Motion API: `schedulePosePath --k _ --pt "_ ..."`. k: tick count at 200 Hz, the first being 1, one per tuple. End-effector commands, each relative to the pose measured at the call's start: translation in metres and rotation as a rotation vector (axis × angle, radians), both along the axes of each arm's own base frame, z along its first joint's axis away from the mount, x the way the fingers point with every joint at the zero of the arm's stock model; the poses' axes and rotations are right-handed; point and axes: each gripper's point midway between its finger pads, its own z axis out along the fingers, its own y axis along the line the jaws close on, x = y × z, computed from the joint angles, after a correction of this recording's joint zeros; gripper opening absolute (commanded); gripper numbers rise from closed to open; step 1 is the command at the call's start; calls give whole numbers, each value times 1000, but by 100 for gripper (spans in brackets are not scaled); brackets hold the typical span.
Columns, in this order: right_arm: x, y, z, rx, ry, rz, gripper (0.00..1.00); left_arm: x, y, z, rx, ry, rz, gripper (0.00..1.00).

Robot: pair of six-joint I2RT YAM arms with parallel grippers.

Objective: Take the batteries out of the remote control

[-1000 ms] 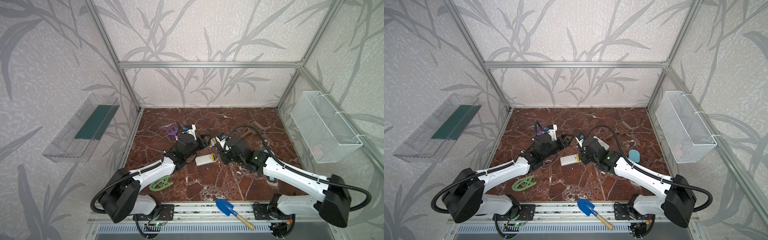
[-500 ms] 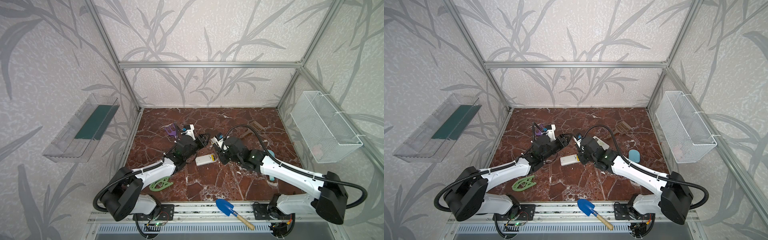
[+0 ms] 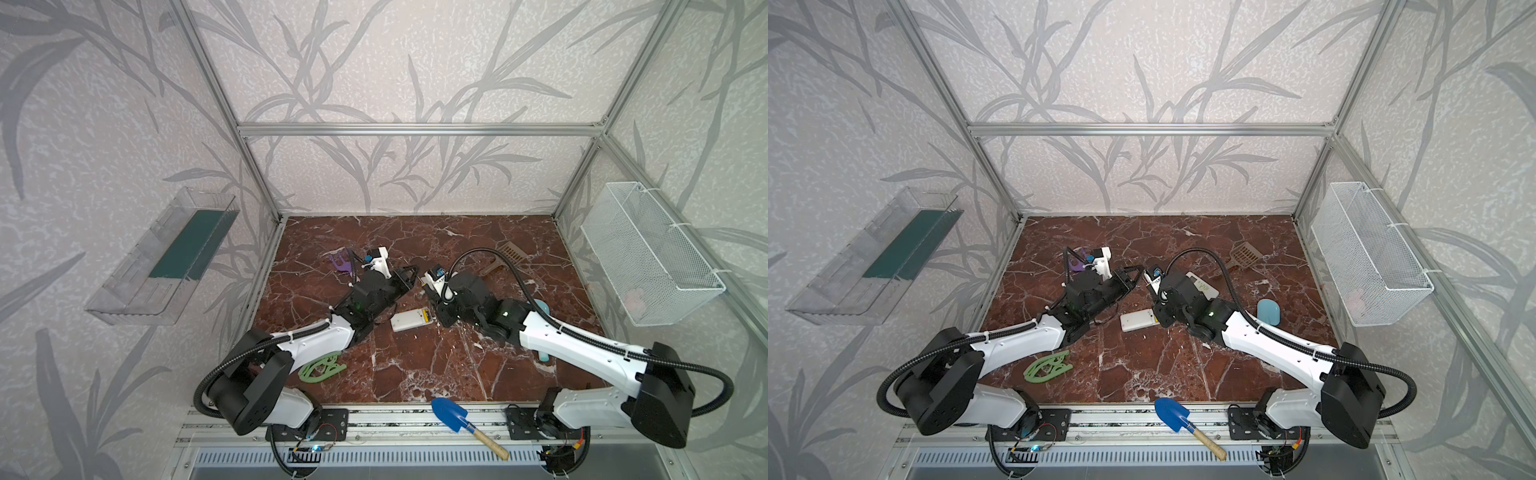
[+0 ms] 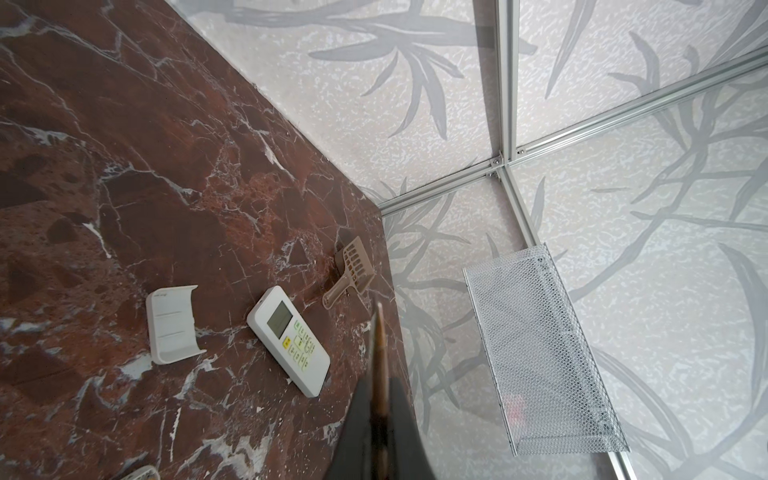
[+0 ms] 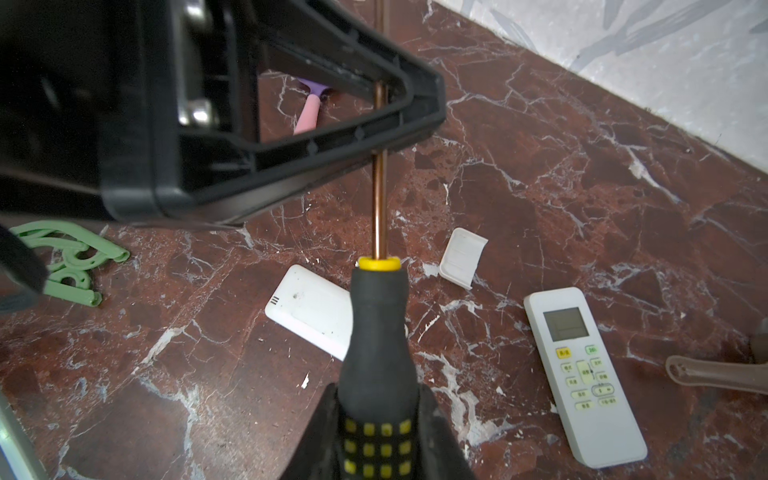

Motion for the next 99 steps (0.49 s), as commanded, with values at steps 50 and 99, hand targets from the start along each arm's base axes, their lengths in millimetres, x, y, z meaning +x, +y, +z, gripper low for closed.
schedulePosePath --k 50,99 --pt "-1 4 54 206 -276 130 45 -1 18 31 -137 -13 25 0" --pt "-7 -16 61 316 -324 209 73 5 28 34 -215 86 44 0"
